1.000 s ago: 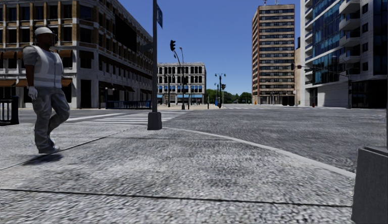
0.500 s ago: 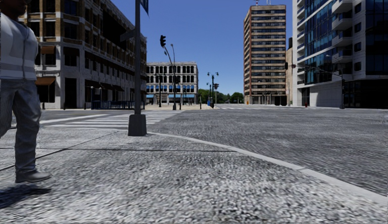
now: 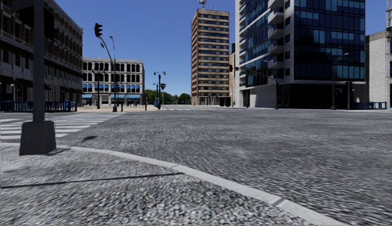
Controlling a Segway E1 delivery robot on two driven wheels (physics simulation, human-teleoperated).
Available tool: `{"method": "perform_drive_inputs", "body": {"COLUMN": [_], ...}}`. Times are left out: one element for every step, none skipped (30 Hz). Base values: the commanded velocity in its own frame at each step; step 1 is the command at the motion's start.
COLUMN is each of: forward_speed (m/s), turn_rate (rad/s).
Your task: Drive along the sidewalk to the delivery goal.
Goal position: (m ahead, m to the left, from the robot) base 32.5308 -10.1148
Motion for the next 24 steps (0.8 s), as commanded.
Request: {"method": "perform_drive_inputs", "body": {"forward_speed": [2.00, 2.00, 2.00, 2.00, 2.00, 2.00, 2.00, 2.00, 2.00, 2.00, 2.00, 2.00, 2.00, 2.00, 2.00, 2.00, 2.00, 2.00, 2.00, 2.00, 2.00, 2.00, 2.00, 2.00], "turn_rate": [1.20, 1.20, 1.20, 1.20, 1.20, 1.20, 1.20, 1.20, 1.20, 1.20, 1.20, 1.20, 1.20, 1.20, 1.20, 1.20, 1.20, 1.20, 1.20, 1.20, 1.20, 1.20, 1.20, 1.20]}}
